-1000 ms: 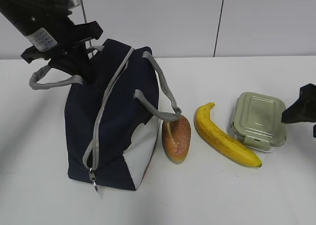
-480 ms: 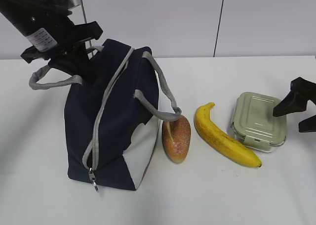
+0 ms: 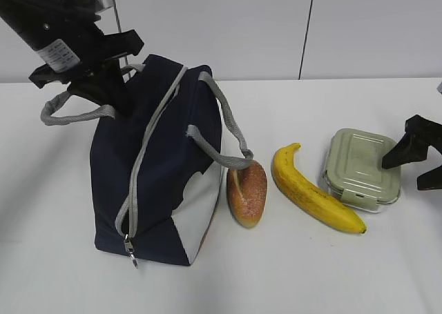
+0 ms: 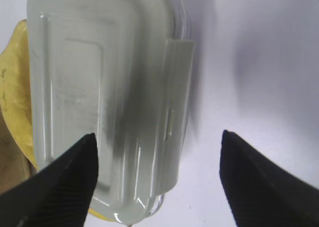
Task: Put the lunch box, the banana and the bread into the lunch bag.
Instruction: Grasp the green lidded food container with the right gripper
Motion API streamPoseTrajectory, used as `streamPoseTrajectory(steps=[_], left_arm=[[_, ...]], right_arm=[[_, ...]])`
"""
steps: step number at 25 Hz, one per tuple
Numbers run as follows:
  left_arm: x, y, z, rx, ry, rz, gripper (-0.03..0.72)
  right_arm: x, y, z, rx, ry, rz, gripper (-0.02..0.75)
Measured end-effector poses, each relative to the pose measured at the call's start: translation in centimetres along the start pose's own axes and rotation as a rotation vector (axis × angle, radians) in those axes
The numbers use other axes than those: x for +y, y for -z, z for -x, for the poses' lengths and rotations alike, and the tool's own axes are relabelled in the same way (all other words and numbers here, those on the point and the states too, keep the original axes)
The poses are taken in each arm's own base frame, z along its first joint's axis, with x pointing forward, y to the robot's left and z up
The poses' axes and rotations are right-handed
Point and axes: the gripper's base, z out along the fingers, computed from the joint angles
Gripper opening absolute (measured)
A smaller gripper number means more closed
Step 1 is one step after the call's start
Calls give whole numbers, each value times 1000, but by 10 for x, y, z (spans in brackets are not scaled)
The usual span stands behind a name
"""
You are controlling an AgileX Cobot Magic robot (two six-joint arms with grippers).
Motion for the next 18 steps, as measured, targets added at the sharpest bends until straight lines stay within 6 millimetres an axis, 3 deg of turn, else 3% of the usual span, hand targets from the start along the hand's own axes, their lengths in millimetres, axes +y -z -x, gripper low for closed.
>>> streamPoseTrajectory(steps=[11,18], left_arm=[[0,0,0,0,0,0,0],[0,0,0,0,0,0,0]], right_arm=[[-5,-9,1,10,-7,-1,561],[-5,-27,4,27,-26,110,561]])
